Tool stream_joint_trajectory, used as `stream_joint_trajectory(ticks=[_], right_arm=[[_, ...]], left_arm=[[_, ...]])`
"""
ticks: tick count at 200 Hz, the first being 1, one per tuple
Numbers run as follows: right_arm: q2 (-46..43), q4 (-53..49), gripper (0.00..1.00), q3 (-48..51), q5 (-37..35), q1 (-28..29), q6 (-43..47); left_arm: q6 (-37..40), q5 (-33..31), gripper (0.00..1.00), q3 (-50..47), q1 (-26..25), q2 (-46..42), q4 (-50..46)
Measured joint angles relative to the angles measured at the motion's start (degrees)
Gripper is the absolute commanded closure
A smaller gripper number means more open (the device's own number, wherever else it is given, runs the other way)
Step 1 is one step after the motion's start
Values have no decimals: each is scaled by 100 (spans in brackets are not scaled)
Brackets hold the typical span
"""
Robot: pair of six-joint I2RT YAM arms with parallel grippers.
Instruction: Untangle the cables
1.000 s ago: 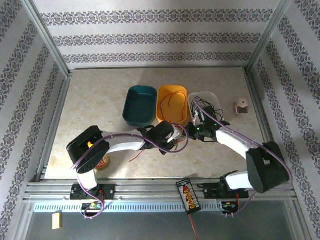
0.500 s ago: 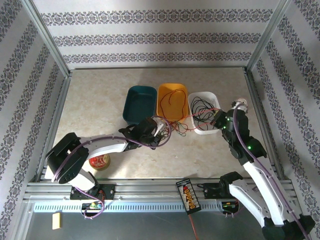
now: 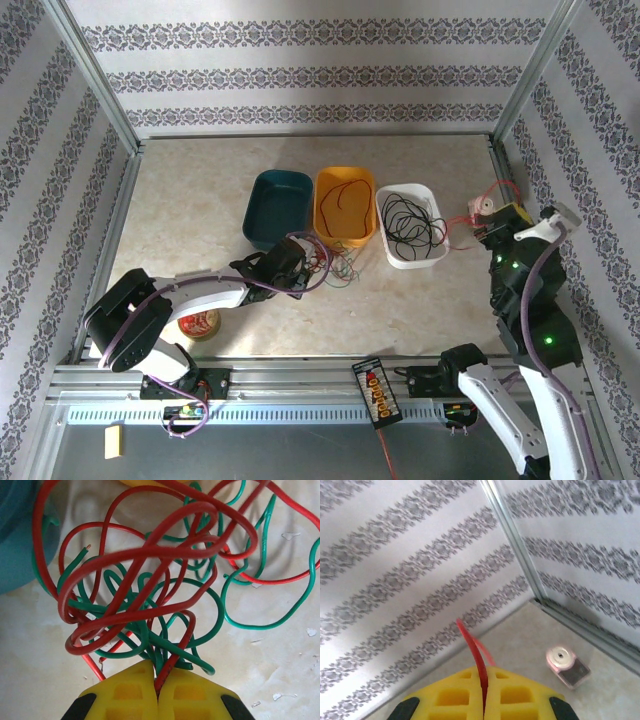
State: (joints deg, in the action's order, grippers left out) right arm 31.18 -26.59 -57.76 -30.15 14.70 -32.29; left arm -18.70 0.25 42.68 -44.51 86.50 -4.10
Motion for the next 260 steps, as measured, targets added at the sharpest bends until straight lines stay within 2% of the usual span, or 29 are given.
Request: stream_joint_trajectory(ticks=[48,74,100,164,217,236,250,260], right_arm=[[1185,428,100,-798,1672,-7,214],[1945,610,100,-984,2223,136,223],[2702,868,100,-1056,2669,216,210],[4830,1449,100,-1064,3176,396,186],[6218,1342,100,-1268,3324,557,181],[6522,1255,94,-1506,3327,616,164],[6769,1128,73,-1770,3320,627,118],[6918,1027,65,-1923,3268,649,94]], left_arm=[[190,752,100,-79,-4,-149,197],[262,1113,100,-79,-15,-286,284],[264,1150,100,-79,-15,-420,369],[260,1043,100,-79,-15,-514,483],[260,999,100,-79,-15,-514,496],[260,999,100,-79,-15,-514,496],[258,994,100,-79,-15,-514,496],[258,979,100,-79,-22,-514,496]])
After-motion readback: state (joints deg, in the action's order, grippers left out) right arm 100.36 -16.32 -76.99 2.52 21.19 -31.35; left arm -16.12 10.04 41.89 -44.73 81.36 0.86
